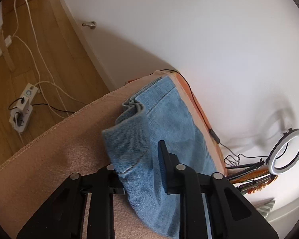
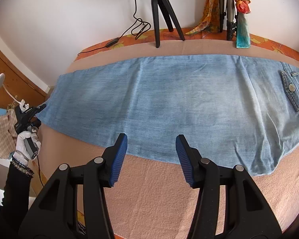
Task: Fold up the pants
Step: 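Move the left tool to the jeans leg hem and grasp it, then grasp the jeans hem with the right tool beside the left tool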
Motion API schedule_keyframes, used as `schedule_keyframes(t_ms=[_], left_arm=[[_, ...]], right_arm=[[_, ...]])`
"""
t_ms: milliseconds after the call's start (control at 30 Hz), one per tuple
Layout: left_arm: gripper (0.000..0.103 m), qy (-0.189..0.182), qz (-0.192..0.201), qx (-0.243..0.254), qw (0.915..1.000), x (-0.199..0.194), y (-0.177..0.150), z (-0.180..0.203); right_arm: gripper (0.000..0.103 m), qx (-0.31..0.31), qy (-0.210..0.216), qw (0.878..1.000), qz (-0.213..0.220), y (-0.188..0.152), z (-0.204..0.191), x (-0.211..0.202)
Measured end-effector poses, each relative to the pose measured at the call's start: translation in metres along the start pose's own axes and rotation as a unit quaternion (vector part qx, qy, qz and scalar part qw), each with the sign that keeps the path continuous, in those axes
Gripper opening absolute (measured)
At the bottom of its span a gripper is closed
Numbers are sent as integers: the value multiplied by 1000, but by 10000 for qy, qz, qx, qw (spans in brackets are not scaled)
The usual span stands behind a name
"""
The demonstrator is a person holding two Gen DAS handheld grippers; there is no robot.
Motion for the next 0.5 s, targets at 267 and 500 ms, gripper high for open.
schedule_keyframes(t_ms=[267,500], left_arm=[[11,-71,27,1060,9943,-5,-7,49],[10,-34,-268,2378,9709,8,-47,113]], right_arm=[[53,-159,264,9995,-43,28,-35,25],[53,-361,669,9971,17,74,-77,56]])
Point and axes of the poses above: each gripper's, at about its wrist camera, not at the fingertips, and x roughly the way its jaws point, z to its right, y to its top, the point moved 9 cm from there along x, roughly the way its jaws point, and after that the axes turned 4 degrees about -z, right-handed, at the moved point
